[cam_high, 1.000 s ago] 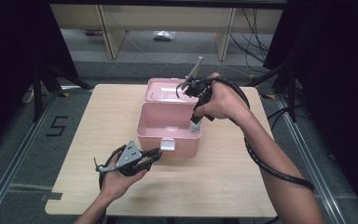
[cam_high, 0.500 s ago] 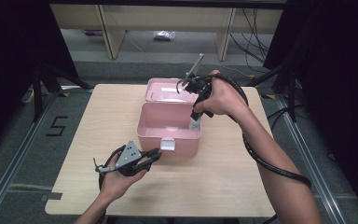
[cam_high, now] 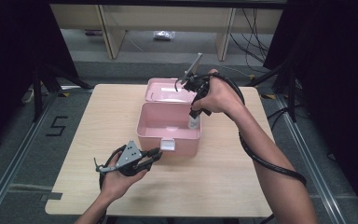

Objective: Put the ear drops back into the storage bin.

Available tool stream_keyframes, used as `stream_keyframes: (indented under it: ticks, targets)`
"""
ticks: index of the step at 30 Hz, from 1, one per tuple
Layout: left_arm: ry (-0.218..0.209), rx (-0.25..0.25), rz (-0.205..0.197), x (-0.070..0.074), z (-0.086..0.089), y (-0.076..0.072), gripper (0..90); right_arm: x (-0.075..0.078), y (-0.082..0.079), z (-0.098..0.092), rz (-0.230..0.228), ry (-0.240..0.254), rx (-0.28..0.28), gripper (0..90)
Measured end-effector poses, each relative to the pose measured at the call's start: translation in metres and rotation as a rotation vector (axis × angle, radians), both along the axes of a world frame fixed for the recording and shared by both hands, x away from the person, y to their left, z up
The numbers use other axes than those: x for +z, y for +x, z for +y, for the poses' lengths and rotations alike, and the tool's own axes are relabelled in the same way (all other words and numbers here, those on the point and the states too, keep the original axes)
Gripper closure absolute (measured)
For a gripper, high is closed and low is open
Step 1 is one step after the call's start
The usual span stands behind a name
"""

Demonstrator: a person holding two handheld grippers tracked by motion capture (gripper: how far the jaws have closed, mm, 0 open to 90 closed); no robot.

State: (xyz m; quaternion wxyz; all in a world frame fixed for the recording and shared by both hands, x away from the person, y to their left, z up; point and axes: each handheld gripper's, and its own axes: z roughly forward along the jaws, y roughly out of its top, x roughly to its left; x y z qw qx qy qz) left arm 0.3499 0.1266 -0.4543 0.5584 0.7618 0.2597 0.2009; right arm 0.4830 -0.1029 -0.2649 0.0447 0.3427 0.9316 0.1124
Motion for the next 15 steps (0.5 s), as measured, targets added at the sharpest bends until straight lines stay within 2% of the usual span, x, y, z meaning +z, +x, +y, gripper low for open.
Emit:
stream_keyframes:
  ticks: [1, 2, 3, 4, 6, 9, 10, 13, 15]
  targets:
    - [0.009, 0.004, 0.002, 0.0004, 0.0004, -0.0003, 77.5, -0.0010, -0.0001, 0.0008, -0.001, 0.002, -0.014, 71.4]
    - [0.008, 0.004, 0.002, 0.0004, 0.0003, -0.0004, 77.5, -0.0007, 0.0012, 0.0009, -0.003, -0.003, -0.001, 71.4]
    - [0.003, 0.002, 0.001, 0.0001, 0.0000, -0.0003, 77.5, -0.0013, 0.0007, 0.0020, 0.002, 0.003, -0.018, 71.4]
    - [-0.005, -0.003, -0.001, -0.0003, -0.0003, -0.0001, 77.5, -0.0018, 0.0023, 0.0017, -0.001, 0.001, -0.004, 71.4]
    - [-0.007, 0.000, -0.002, -0.0004, -0.0005, -0.0002, 77.5, -0.0045, 0.0037, 0.0027, 0.000, -0.007, -0.018, 71.4]
    - [0.007, 0.003, 0.003, 0.0000, -0.0003, -0.0007, 77.5, -0.0062, 0.0064, 0.0020, -0.004, -0.012, -0.006, 71.4]
    - [0.008, 0.001, 0.002, 0.0001, -0.0003, -0.0006, 77.5, -0.0070, 0.0054, 0.0032, 0.008, -0.011, -0.032, 71.4]
    - [0.004, 0.003, 0.003, 0.0001, -0.0003, -0.0005, 77.5, -0.0088, 0.0075, 0.0033, 0.001, -0.019, -0.014, 71.4]
    - [0.004, 0.003, 0.004, -0.0001, -0.0003, -0.0006, 77.5, -0.0100, 0.0077, 0.0033, 0.007, -0.012, -0.029, 71.4]
